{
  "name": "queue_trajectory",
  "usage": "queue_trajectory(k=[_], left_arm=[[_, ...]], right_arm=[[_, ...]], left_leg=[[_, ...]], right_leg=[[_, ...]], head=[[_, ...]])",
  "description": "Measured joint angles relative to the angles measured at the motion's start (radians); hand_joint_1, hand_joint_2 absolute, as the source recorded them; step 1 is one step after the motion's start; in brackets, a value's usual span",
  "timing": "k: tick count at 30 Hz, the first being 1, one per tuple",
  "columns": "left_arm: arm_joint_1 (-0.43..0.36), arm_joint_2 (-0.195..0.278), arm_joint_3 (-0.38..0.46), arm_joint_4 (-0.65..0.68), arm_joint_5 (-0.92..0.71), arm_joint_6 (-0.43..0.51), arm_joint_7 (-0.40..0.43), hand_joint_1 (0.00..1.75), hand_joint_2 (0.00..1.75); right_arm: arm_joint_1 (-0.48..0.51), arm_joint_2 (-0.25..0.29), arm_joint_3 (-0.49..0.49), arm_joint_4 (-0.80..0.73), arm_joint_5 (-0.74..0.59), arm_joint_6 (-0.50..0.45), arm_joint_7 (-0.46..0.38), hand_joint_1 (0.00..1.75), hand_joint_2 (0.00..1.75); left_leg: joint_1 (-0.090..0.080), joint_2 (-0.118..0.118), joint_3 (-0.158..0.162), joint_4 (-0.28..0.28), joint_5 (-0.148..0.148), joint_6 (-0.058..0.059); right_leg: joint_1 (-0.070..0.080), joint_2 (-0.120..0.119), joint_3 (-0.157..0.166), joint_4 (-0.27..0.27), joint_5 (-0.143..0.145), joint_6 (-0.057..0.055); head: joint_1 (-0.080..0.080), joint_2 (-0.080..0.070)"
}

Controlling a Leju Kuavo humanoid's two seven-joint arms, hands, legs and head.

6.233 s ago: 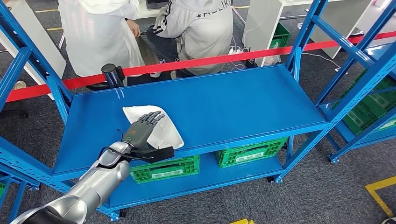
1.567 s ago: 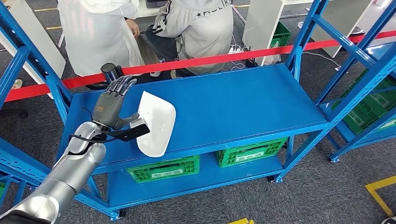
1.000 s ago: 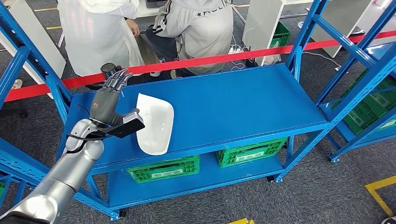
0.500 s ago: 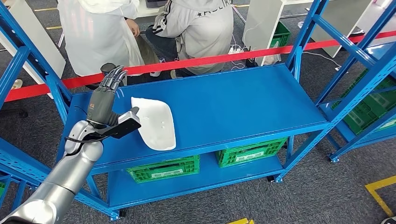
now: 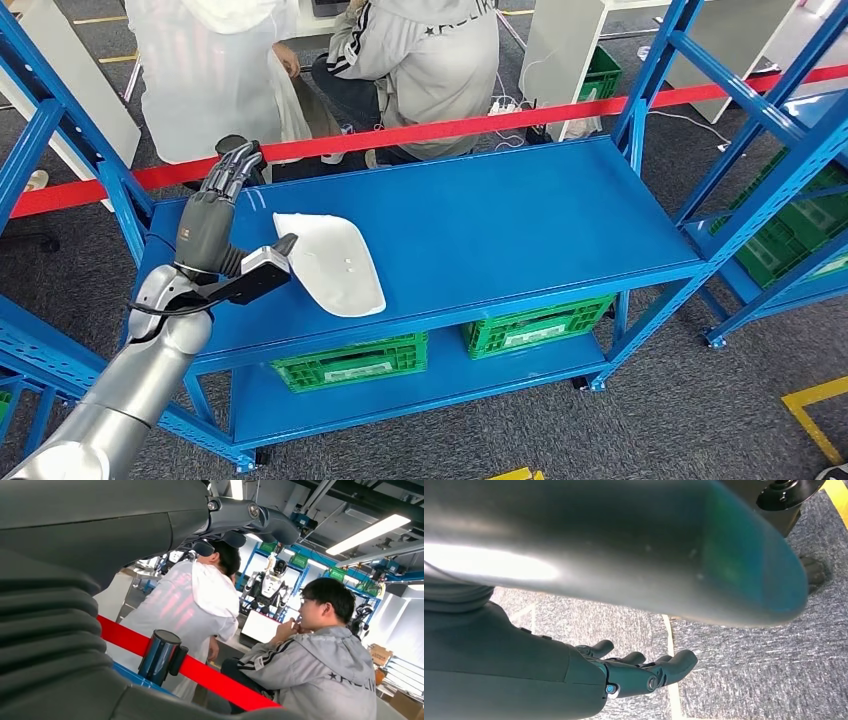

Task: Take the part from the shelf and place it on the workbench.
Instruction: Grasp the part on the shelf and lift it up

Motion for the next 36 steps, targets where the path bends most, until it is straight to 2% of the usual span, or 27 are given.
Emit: queue_trajectory(k=[11,19,24,36], left_arm=[[0.027,0.014,0.000,-0.030,-0.023,0.003,0.034,0.00,0.00],[0.028,0.039,-0.004,-0.013,-0.083,-0.092,0.059,0.00,0.00],[0.037,0.054,-0.006,0.022,-0.110,-0.118,0.022,0.00,0.00],[0.075,0.055,-0.016,0.094,-0.141,-0.119,-0.050,0.00,0.00]], right_arm=[[0.000,0.000,0.000,0.000,0.011,0.006,0.000,0.00,0.00],[0.000,0.000,-0.001,0.000,0.014,0.007,0.002,0.00,0.00],[-0.001,0.000,-0.005,0.000,0.012,0.006,0.007,0.00,0.00],[-0.002,0.000,-0.007,0.000,0.019,0.000,0.008,0.00,0.00]], left_leg=[[0.000,0.000,0.000,0.000,0.000,0.000],[0.000,0.000,0.000,0.000,0.000,0.000],[0.000,0.000,0.000,0.000,0.000,0.000],[0.000,0.000,0.000,0.000,0.000,0.000]], right_leg=[[0.000,0.000,0.000,0.000,0.000,0.000],[0.000,0.000,-0.001,0.000,0.000,0.000],[0.000,0.000,-0.001,0.000,0.000,0.000],[0.000,0.000,-0.002,0.000,0.000,0.000]], head=[[0.000,0.000],[0.000,0.000],[0.000,0.000],[0.000,0.000]])
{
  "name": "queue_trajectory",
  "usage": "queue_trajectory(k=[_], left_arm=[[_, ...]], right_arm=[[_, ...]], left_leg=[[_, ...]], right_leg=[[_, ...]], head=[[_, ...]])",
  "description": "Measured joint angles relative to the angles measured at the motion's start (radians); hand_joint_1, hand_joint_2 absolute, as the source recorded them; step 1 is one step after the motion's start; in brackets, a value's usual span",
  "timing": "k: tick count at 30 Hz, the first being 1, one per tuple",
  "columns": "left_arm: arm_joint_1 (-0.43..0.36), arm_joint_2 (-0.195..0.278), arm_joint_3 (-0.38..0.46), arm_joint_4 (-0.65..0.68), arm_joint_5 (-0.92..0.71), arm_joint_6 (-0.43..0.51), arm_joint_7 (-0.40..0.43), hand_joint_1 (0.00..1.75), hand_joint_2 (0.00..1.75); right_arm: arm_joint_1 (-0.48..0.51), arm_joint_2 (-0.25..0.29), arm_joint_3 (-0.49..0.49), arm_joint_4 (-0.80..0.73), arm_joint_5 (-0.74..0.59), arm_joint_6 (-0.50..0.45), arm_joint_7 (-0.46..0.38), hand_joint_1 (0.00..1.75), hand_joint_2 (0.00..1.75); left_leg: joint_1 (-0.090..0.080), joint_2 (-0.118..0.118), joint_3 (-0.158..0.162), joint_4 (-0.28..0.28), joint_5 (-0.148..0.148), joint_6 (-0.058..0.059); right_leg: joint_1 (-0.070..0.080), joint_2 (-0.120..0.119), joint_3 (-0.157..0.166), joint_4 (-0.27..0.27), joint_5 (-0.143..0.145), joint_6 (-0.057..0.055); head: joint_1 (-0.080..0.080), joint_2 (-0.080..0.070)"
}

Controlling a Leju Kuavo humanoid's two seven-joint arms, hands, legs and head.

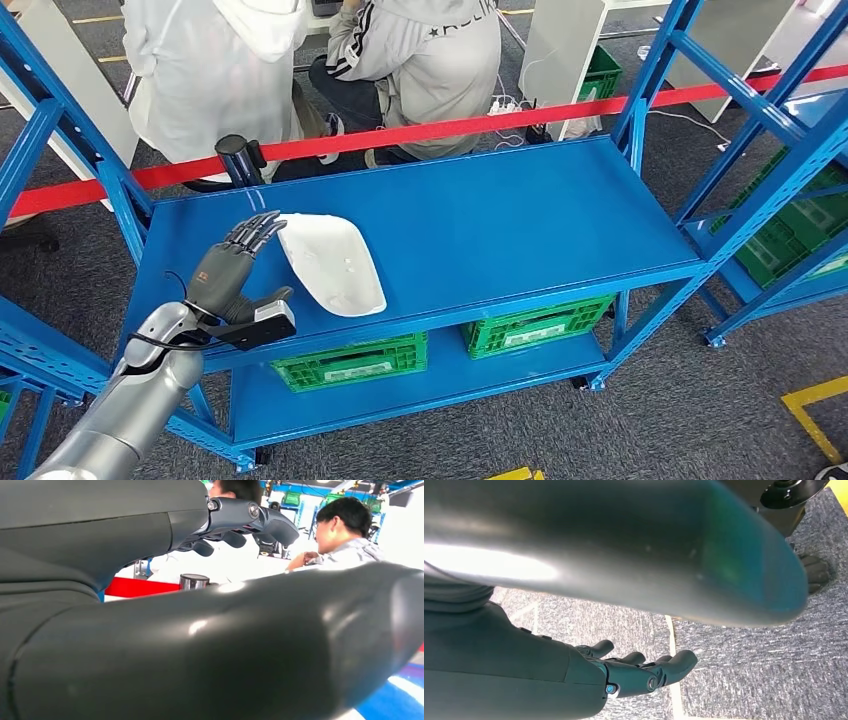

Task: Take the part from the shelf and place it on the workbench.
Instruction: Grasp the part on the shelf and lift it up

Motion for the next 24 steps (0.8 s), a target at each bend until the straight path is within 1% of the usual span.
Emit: queue_trajectory(k=[5,11,24], left_arm=[[0.010,-0.006,-0.027,0.016,-0.003,0.000,-0.030,0.00,0.00],[0.024,-0.030,-0.060,0.016,0.022,0.000,-0.057,0.00,0.00],[0.028,-0.066,-0.129,-0.012,0.088,0.003,-0.087,0.00,0.00]], right_arm=[[-0.002,0.000,-0.002,0.000,0.002,0.000,0.006,0.00,0.00],[-0.002,0.000,-0.013,0.000,0.001,-0.001,0.009,0.00,0.00],[-0.002,0.000,-0.026,0.000,-0.001,-0.009,0.008,0.00,0.00]], left_leg=[[0.000,0.000,0.000,0.000,0.000,0.000],[0.000,0.000,0.000,0.000,0.000,0.000],[0.000,0.000,0.000,0.000,0.000,0.000]], right_leg=[[0.000,0.000,0.000,0.000,0.000,0.000],[0.000,0.000,0.000,0.000,0.000,0.000],[0.000,0.000,0.000,0.000,0.000,0.000]], head=[[0.000,0.000],[0.000,0.000],[0.000,0.000]])
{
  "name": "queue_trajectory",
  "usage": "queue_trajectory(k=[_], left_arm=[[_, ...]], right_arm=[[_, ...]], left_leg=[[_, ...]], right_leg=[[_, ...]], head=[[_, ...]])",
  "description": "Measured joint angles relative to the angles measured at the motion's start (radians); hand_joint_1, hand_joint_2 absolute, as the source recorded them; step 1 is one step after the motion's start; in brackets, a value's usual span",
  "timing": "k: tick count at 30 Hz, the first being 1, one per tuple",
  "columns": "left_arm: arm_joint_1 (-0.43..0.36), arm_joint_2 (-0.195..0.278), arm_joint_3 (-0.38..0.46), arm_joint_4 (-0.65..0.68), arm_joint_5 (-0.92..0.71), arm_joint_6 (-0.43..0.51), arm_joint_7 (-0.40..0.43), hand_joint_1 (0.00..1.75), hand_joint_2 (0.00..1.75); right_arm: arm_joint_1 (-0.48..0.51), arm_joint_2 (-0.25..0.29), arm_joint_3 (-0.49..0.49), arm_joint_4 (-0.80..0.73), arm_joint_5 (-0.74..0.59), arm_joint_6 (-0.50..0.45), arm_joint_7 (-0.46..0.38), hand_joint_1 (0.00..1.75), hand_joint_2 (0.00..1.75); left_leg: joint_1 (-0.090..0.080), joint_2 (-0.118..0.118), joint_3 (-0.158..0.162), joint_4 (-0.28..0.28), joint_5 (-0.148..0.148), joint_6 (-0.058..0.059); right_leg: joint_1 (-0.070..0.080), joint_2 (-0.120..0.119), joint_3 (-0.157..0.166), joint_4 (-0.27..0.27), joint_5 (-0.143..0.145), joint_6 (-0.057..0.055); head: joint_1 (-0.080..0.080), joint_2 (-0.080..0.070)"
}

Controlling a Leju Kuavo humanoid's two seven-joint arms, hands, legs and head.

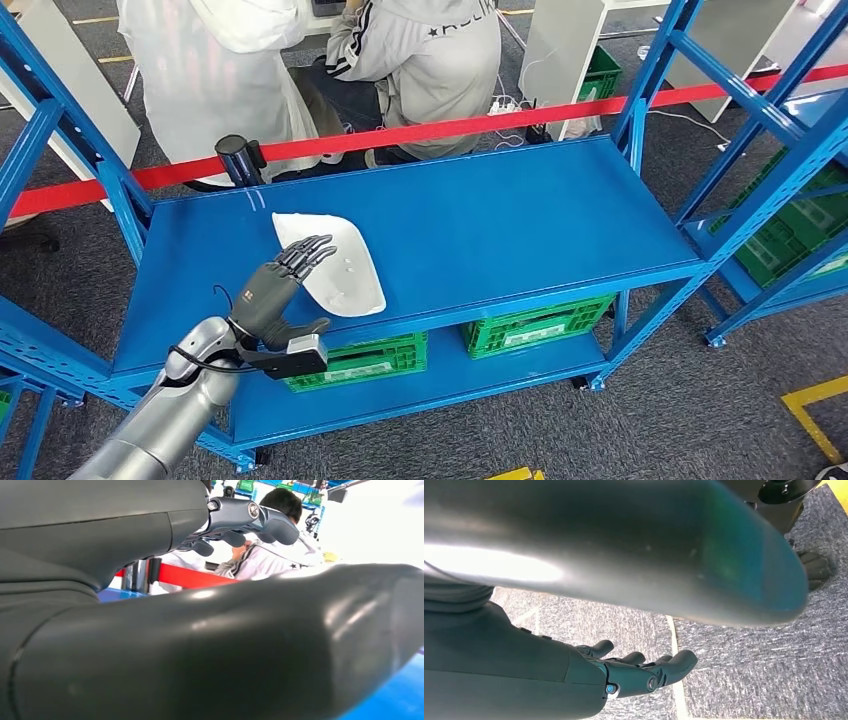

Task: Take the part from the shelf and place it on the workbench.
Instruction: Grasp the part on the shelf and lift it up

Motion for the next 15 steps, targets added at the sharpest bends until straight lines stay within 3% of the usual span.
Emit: queue_trajectory(k=[15], left_arm=[[0.000,-0.054,-0.068,-0.016,0.046,0.031,0.025,0.00,0.00]], right_arm=[[0.000,0.000,-0.007,0.000,0.011,0.000,-0.006,0.00,0.00]], left_leg=[[0.000,0.000,0.000,0.000,0.000,0.000]], right_leg=[[0.000,0.000,0.000,0.000,0.000,0.000]], head=[[0.000,0.000]])
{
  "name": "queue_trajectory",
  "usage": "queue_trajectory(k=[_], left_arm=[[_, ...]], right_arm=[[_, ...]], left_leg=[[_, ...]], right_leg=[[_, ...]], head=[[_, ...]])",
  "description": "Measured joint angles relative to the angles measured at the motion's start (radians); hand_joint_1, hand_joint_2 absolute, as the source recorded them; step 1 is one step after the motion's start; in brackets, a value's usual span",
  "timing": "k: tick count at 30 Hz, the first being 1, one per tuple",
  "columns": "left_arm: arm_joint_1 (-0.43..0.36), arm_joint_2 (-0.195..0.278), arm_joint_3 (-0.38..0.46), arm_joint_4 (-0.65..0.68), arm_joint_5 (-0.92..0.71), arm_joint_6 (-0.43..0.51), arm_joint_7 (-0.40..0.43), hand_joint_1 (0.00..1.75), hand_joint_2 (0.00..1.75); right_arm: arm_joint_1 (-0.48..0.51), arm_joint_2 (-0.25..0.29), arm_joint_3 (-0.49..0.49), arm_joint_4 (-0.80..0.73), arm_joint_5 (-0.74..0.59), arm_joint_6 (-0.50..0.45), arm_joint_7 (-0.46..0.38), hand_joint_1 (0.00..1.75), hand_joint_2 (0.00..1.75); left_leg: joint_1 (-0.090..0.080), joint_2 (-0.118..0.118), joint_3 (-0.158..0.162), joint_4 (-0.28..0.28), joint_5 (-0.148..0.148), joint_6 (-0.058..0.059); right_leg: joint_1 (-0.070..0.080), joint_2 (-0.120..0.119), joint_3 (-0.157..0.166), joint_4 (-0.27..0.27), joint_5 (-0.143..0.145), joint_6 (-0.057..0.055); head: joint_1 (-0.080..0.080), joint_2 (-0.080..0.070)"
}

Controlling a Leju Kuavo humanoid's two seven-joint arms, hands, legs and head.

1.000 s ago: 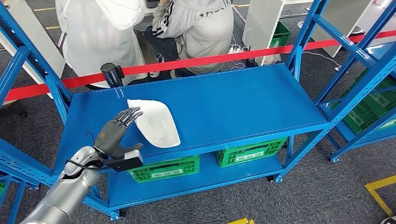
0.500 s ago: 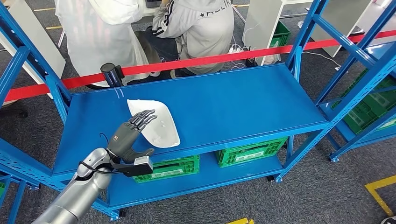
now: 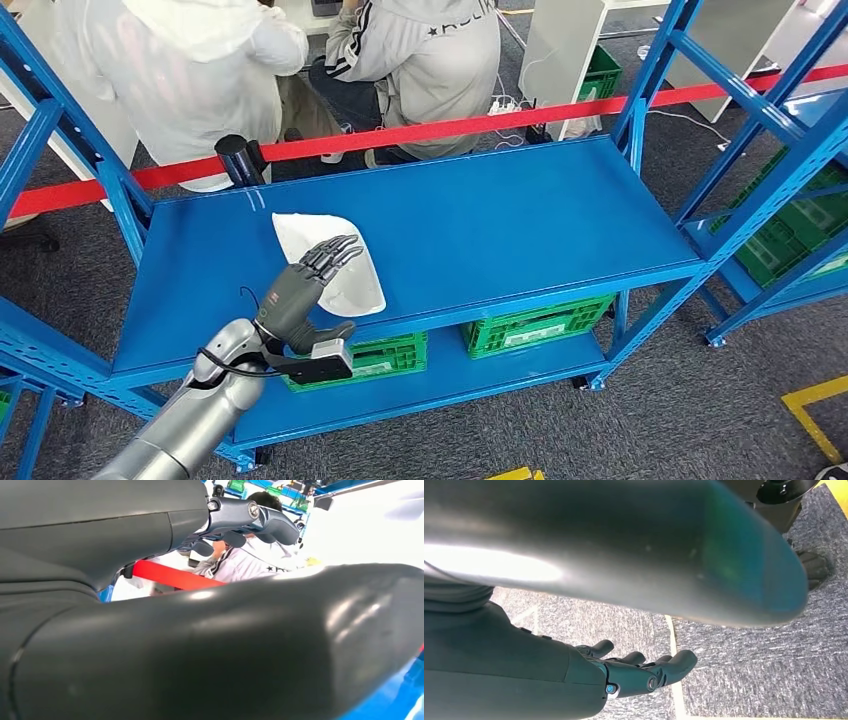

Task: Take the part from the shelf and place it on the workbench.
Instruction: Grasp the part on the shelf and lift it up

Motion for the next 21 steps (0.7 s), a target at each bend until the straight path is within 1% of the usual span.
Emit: queue_trajectory(k=[6,12,18,21], left_arm=[[-0.008,-0.026,-0.013,0.008,0.010,0.005,0.033,0.00,0.00],[-0.020,-0.048,-0.020,0.022,0.013,0.013,0.041,0.00,0.00],[-0.029,-0.106,-0.046,0.060,-0.032,0.053,0.108,0.00,0.00],[-0.032,-0.128,-0.061,0.087,-0.038,0.059,0.119,0.00,0.00]], right_arm=[[0.000,0.000,-0.002,0.000,0.001,0.000,-0.004,0.00,0.00],[0.000,0.000,-0.008,0.000,0.002,0.000,-0.004,0.00,0.00],[-0.002,0.000,-0.009,0.000,0.015,0.001,-0.005,0.00,0.00],[-0.002,0.000,-0.009,0.000,0.022,0.004,-0.006,0.00,0.00]], left_leg=[[0.000,0.000,0.000,0.000,0.000,0.000],[0.000,0.000,0.000,0.000,0.000,0.000],[0.000,0.000,-0.001,0.000,0.000,0.000],[0.000,0.000,-0.001,0.000,-0.001,0.001]], right_leg=[[0.000,0.000,0.000,0.000,0.000,0.000],[0.000,0.000,0.000,0.000,0.000,0.000],[0.000,0.000,0.000,0.000,0.000,0.000],[0.000,0.000,0.000,0.000,0.000,0.000]], head=[[0.000,0.000],[0.000,0.000],[0.000,0.000],[0.000,0.000]])
